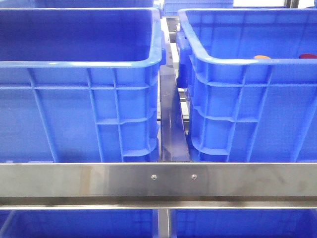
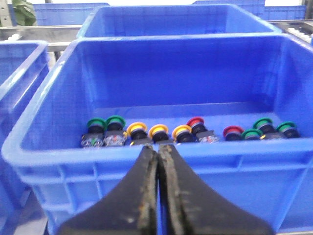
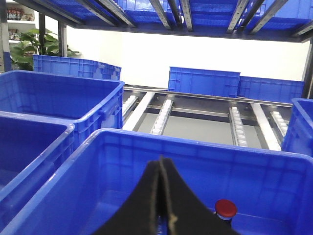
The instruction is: Pick red and yellow buttons and place in box
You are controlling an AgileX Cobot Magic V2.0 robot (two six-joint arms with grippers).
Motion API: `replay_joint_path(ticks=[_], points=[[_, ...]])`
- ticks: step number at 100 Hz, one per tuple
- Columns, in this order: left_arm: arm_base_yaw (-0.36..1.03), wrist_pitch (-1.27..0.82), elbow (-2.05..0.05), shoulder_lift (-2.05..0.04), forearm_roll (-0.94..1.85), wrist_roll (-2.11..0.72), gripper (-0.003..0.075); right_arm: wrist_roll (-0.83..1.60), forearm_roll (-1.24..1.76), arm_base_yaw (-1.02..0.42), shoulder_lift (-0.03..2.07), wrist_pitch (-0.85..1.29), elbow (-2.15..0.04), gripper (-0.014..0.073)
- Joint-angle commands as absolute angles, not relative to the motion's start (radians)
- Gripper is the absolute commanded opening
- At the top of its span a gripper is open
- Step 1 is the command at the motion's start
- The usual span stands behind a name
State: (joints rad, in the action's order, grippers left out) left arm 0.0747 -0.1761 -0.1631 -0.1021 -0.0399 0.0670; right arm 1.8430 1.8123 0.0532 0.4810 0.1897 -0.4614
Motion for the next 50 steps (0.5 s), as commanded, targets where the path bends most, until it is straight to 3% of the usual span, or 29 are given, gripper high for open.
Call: replay_joint_path(ticks=[1, 50], points=[[0.057, -0.079, -0.148, -0.072, -0.027, 0.062, -0.0019, 1.849, 1.89, 0.055, 0.481, 0.209, -0.486, -0.0116], [0.022, 0.075, 0.044, 0.039, -0.018, 0.064, -0.0019, 1.849, 1.89, 0.055, 0.482, 0.209, -0.486, -0.0116]])
